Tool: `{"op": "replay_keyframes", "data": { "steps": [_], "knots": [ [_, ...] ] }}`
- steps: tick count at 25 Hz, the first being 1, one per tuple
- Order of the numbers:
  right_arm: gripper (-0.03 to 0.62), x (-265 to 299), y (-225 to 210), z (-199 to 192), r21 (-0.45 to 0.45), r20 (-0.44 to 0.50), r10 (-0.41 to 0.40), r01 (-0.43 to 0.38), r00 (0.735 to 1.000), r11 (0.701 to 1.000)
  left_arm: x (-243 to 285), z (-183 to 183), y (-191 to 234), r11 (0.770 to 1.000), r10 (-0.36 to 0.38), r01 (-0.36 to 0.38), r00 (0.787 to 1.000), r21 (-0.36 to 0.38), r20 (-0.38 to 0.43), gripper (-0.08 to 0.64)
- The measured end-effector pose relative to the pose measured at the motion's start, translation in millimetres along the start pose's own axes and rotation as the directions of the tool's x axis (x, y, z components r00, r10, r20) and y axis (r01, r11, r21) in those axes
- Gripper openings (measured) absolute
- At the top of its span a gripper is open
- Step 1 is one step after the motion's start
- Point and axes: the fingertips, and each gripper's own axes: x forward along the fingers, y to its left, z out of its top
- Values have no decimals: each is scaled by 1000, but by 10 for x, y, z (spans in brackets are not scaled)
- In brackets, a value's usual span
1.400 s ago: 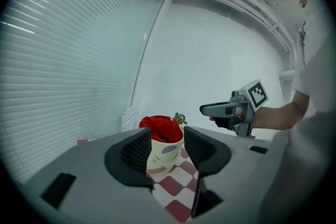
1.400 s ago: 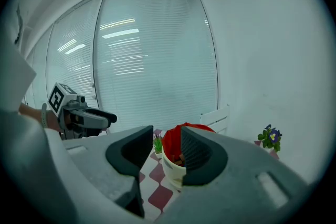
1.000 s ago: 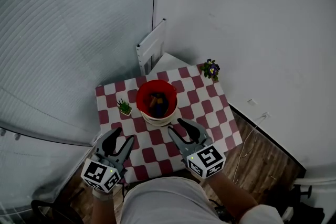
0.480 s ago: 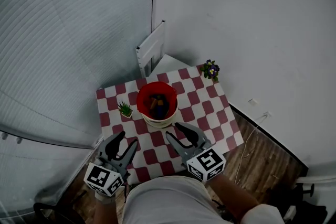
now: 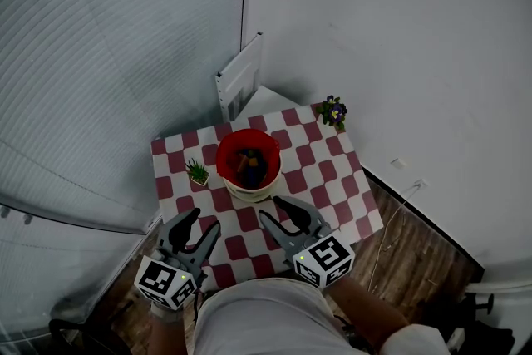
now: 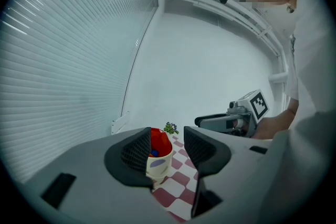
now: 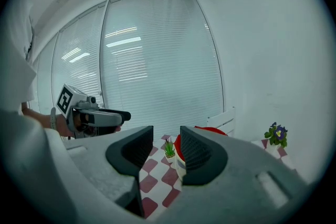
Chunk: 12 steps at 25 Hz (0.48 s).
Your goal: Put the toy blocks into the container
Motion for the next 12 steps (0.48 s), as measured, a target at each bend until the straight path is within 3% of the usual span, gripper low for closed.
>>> {"op": "replay_keyframes", "data": {
  "steps": [12],
  "knots": [
    [146, -16, 25, -66, 39, -3, -1, 1, 1000, 999, -59, -31, -35, 1000, -14, 14, 1000, -17, 0, 178]
  ]
}}
